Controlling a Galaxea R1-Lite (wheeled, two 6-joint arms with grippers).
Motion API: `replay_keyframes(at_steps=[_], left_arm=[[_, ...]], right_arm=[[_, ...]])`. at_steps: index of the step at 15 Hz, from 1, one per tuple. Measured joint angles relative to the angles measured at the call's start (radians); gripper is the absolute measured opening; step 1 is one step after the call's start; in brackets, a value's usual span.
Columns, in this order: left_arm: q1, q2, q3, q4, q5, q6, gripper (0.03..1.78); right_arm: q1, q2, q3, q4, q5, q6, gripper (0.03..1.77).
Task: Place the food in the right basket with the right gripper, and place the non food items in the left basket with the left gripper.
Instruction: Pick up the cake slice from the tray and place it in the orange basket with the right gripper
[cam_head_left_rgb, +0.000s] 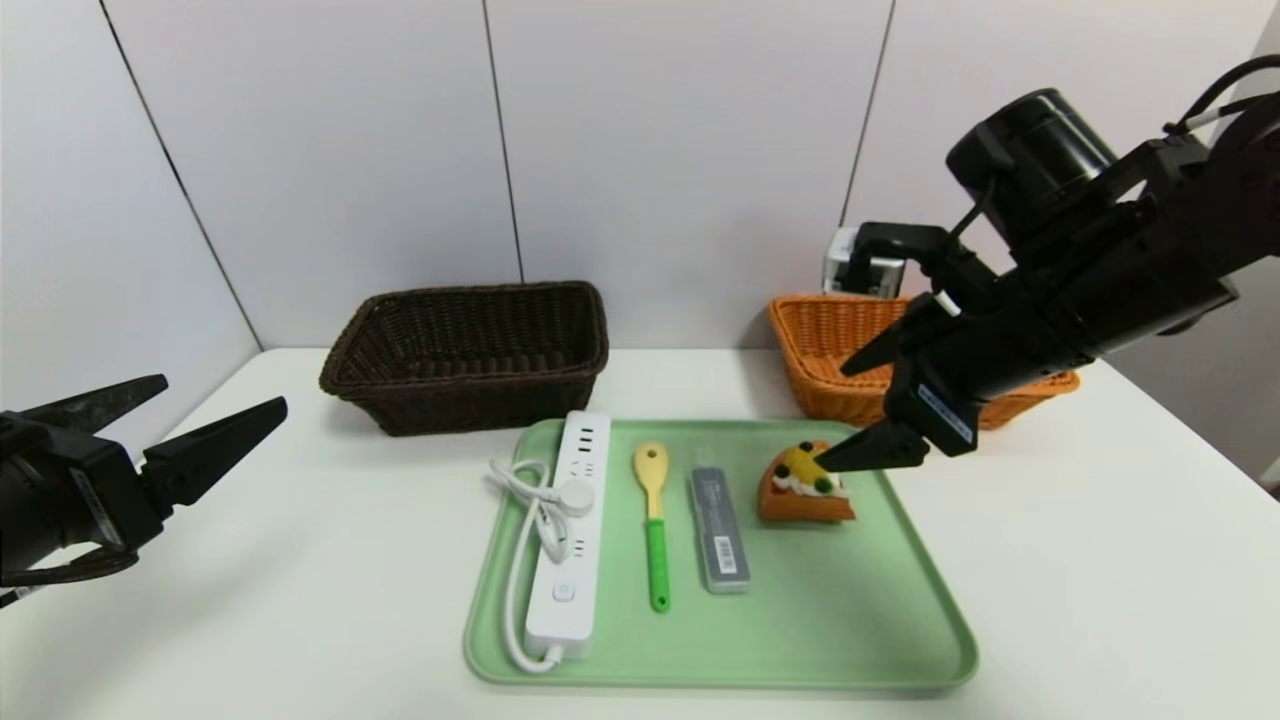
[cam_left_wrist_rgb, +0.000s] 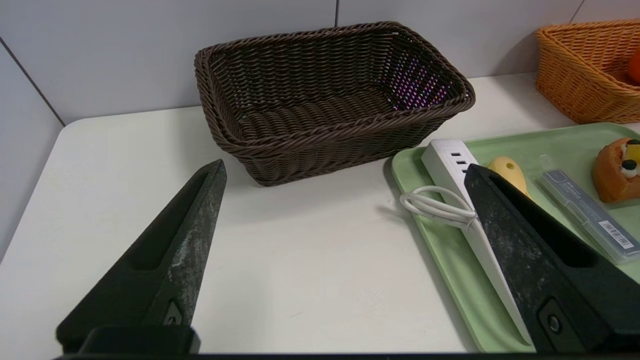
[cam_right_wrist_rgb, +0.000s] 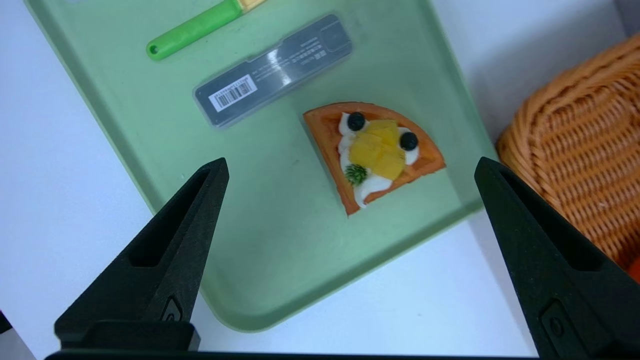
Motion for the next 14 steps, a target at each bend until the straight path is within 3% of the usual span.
replay_keyframes(at_steps=[5, 11, 14], left_arm=[[0.000, 0.000, 0.000, 0.000, 0.000, 0.000, 1.69], [0.000, 0.000, 0.005, -0.001, 0.000, 0.000, 1.69], [0.001, 0.000, 0.003, 0.000, -0.023, -0.001, 1.69]], right_arm=[[0.027, 0.074, 0.001, 0.001, -0.018, -0.021, 1.70], [0.034, 0.134, 0.006, -0.003, -0.222, 0.000, 1.70], [0.034, 0.150, 0.015, -0.004, -0.244, 0.016, 1.70]])
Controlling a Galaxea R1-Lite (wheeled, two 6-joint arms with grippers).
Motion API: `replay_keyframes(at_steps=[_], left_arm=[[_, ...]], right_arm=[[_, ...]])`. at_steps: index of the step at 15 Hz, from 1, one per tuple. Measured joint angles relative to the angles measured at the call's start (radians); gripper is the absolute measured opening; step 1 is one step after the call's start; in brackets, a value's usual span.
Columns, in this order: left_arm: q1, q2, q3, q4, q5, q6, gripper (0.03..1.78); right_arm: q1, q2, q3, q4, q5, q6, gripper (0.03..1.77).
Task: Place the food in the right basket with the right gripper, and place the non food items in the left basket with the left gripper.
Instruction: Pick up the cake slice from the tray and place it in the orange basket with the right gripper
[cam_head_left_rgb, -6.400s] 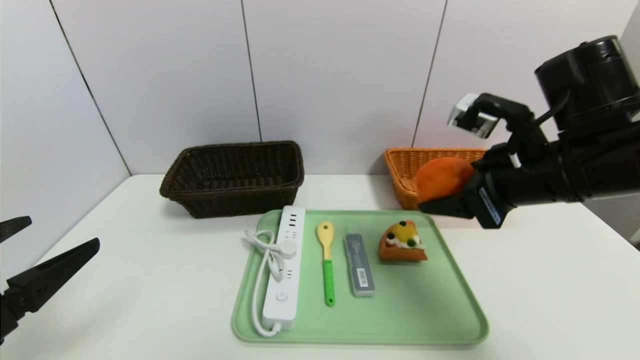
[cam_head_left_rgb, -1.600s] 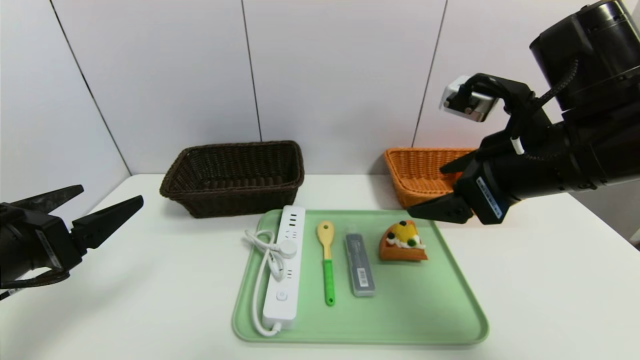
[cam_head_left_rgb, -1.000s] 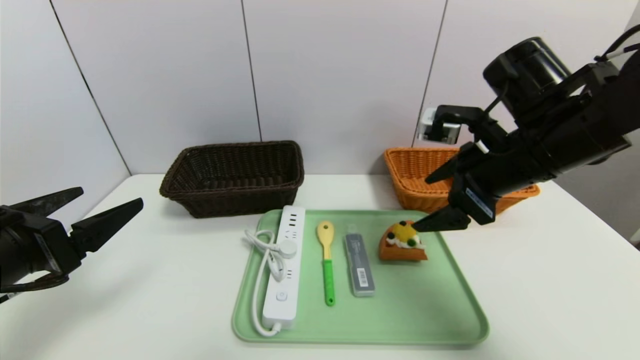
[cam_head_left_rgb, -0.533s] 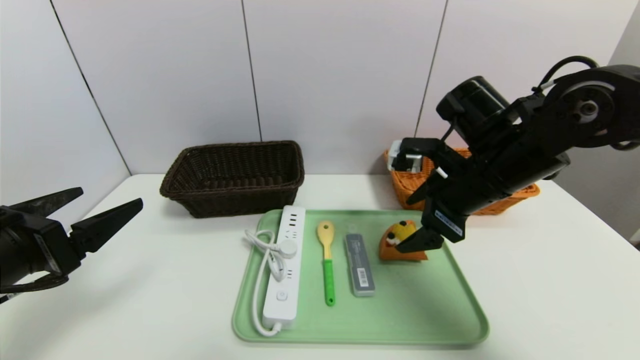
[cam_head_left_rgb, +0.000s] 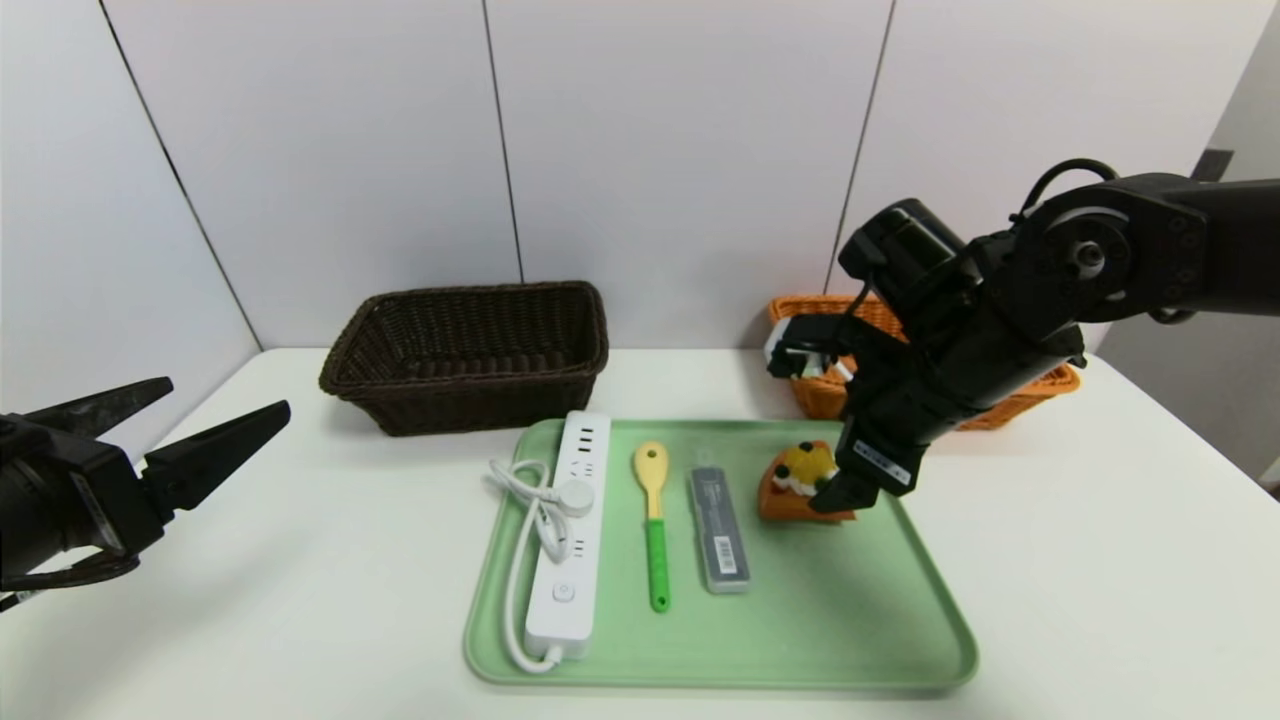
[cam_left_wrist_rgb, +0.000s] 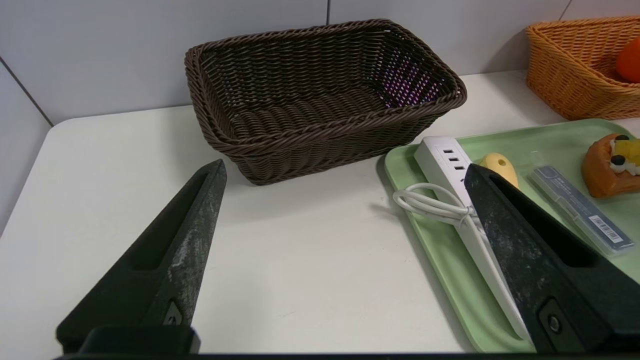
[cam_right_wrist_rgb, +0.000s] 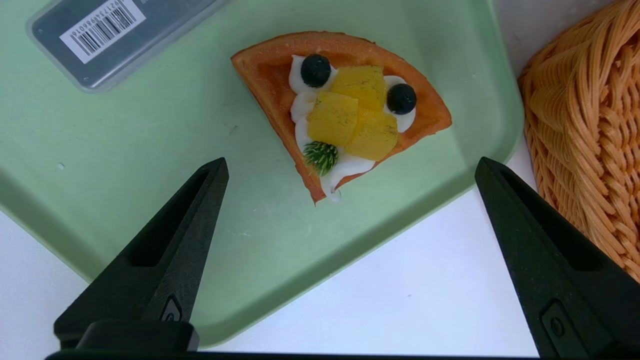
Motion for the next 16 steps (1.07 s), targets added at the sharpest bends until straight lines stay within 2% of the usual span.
replay_keyframes(at_steps=[10, 16], left_arm=[[0.001, 0.004, 0.001, 0.001, -0.002, -0.001, 1.69], [0.001, 0.007, 0.000, 0.001, -0.004, 0.000, 1.69]], right_arm=[[0.013, 0.070, -0.005, -0.014, 0.001, 0.003, 1.70], [0.013, 0.121, -0.008, -0.067, 0.007, 0.009, 1.70]])
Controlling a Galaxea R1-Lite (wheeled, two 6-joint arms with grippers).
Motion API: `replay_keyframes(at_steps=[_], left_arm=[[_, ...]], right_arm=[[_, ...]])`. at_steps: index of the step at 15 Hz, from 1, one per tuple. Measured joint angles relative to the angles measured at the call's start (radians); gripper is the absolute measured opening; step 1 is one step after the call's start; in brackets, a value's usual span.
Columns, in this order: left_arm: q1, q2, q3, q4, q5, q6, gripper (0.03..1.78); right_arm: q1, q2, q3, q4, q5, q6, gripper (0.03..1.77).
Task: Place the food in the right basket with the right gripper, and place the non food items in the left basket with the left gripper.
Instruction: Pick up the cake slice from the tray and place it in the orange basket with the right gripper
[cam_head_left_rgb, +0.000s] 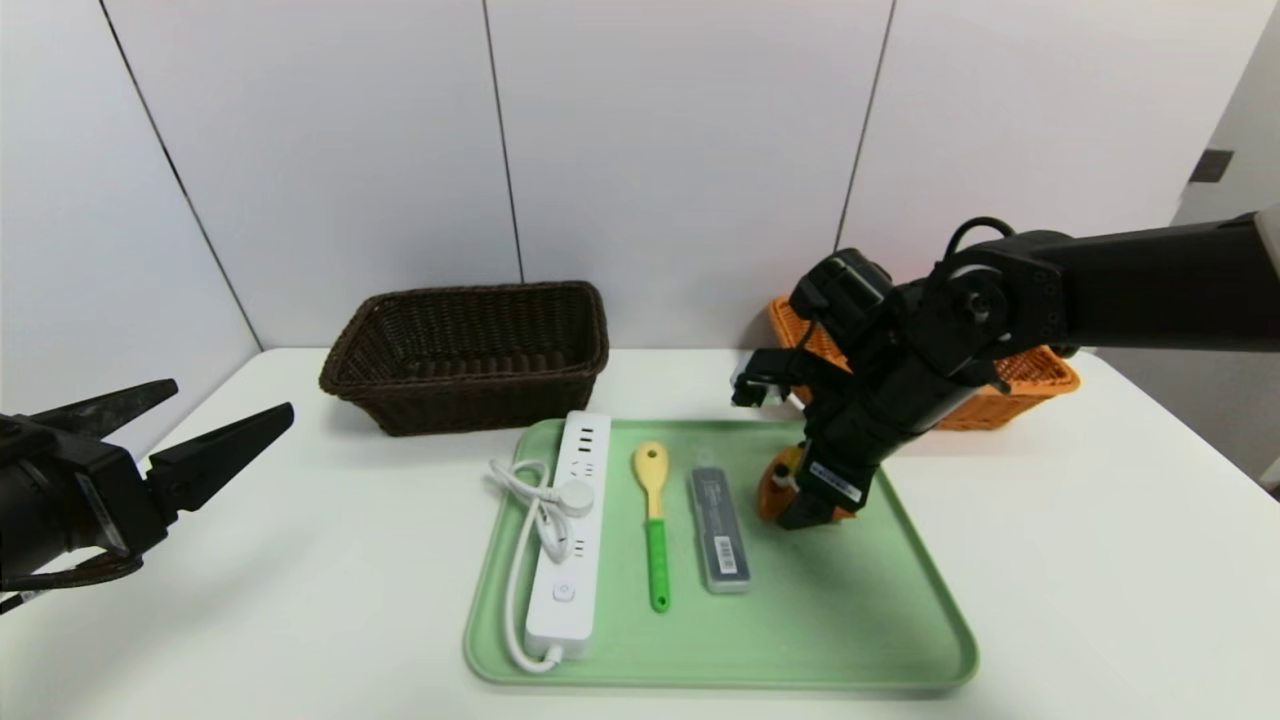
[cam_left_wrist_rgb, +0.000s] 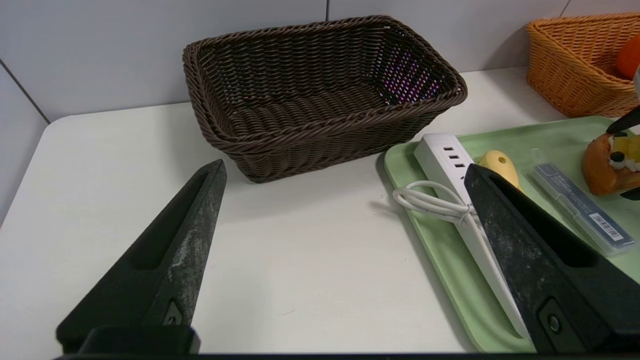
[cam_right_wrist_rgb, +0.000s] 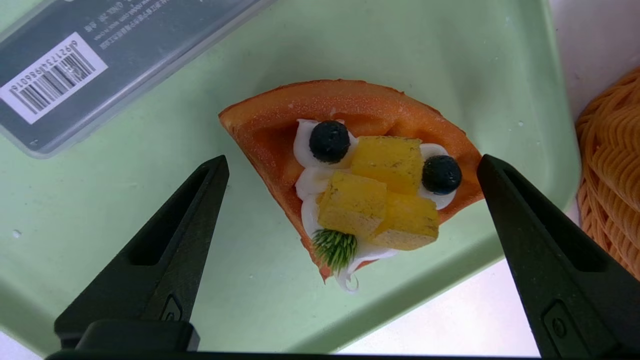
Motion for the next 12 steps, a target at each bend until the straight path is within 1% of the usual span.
replay_keyframes(at_steps=[2, 8, 10, 12], left_arm=[[0.000, 0.001, -0.002, 0.000, 0.000, 0.000, 1.69], [0.000, 0.011, -0.008, -0.004, 0.000, 0.000, 1.69], [0.000, 0.014, -0.008, -0.006, 0.000, -0.001, 1.69], [0.000, 0.018, -0.008, -0.008, 0.000, -0.002, 1.69]], right_arm=[[0.000, 0.013, 0.000, -0.020, 0.001, 0.001, 1.70], [-0.001, 0.042, 0.002, -0.029, 0.002, 0.002, 1.70], [-0.002, 0.048, 0.005, -0.053, 0.023, 0.021, 1.70], [-0.004, 0.054, 0.001, -0.067, 0.026, 0.032, 1.36]])
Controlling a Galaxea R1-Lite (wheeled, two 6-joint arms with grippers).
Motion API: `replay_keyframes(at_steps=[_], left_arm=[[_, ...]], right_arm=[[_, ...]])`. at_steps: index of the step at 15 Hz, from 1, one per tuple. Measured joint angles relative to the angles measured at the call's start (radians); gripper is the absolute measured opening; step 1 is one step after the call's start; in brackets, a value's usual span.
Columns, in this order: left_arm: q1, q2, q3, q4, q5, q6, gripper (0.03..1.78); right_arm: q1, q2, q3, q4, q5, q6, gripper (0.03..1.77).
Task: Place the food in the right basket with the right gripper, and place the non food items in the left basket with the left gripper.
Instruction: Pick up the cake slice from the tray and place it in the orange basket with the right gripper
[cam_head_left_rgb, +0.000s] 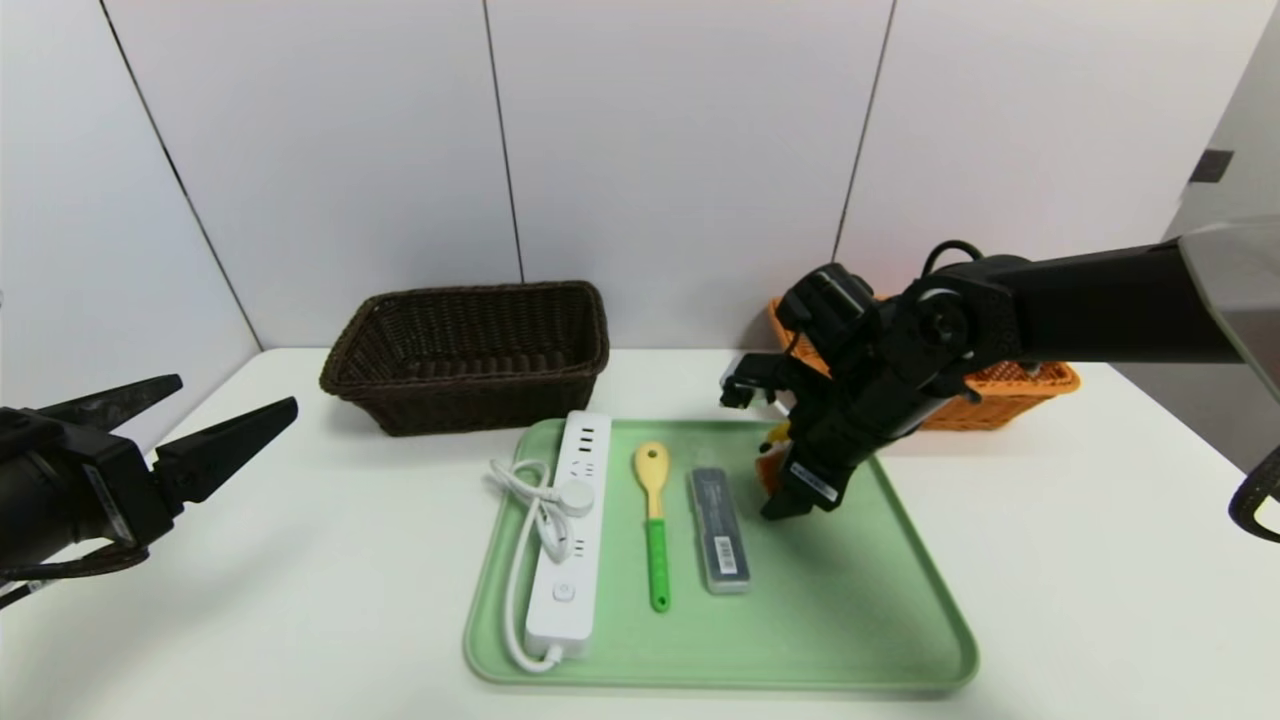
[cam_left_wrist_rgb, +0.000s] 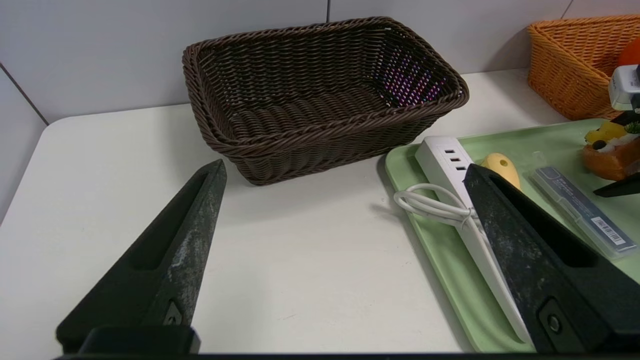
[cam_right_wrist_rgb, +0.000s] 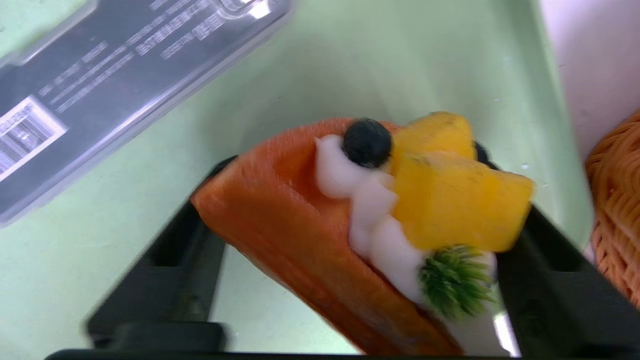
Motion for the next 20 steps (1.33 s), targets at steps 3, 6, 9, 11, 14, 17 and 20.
replay_keyframes(at_steps=[3, 6, 9, 11, 14, 17, 20], left_arm=[[0.000, 0.003, 0.000, -0.001, 0.000, 0.000, 1.69], [0.000, 0.004, 0.000, -0.001, 0.000, -0.001, 1.69], [0.000, 0.004, 0.000, -0.001, 0.000, -0.001, 1.69], [0.000, 0.004, 0.001, 0.000, 0.000, -0.001, 1.69], [0.000, 0.004, 0.003, 0.001, 0.001, -0.001, 1.69], [0.000, 0.004, 0.004, 0.002, 0.001, -0.001, 1.69], [0.000, 0.004, 0.007, 0.003, 0.001, -0.001, 1.69]], right_arm=[[0.001, 0.005, -0.001, 0.004, 0.004, -0.001, 0.96], [0.001, 0.005, -0.002, 0.002, 0.003, -0.003, 0.66], [0.000, 0.003, -0.002, 0.001, 0.003, 0.001, 0.66], [-0.003, -0.004, -0.011, 0.000, 0.004, 0.003, 0.66], [-0.005, -0.035, -0.020, 0.000, 0.011, 0.004, 0.65], [-0.005, -0.088, -0.011, 0.004, 0.025, 0.006, 0.65], [-0.004, -0.152, -0.007, 0.002, 0.028, 0.007, 0.65]])
